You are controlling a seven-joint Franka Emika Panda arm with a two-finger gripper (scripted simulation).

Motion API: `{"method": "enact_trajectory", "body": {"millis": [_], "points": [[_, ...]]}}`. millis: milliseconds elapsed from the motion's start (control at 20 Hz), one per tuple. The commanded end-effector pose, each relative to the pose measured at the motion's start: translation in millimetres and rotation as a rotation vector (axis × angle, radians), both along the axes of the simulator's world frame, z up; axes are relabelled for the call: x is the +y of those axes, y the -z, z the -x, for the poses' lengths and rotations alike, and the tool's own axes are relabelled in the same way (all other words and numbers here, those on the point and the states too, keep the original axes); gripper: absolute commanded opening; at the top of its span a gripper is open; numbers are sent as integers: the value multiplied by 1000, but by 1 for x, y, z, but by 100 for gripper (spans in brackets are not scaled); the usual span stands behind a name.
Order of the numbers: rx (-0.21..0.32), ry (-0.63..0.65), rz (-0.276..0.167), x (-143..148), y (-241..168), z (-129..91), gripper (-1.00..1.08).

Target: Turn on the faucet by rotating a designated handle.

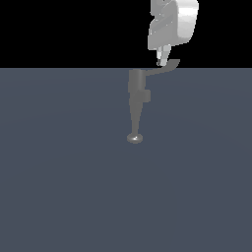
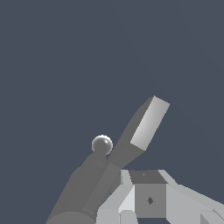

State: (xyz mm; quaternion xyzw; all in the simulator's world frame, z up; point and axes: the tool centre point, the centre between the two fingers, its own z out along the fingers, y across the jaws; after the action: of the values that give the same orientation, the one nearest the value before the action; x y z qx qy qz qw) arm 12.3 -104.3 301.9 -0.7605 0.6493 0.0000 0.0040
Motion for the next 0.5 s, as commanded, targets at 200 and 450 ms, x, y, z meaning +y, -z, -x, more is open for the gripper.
{"method": "enact_trajectory", "body": {"millis": [200, 450], "points": [[4, 30, 5, -28, 3, -9, -100], [5, 35, 6, -38, 4, -18, -100]]}}
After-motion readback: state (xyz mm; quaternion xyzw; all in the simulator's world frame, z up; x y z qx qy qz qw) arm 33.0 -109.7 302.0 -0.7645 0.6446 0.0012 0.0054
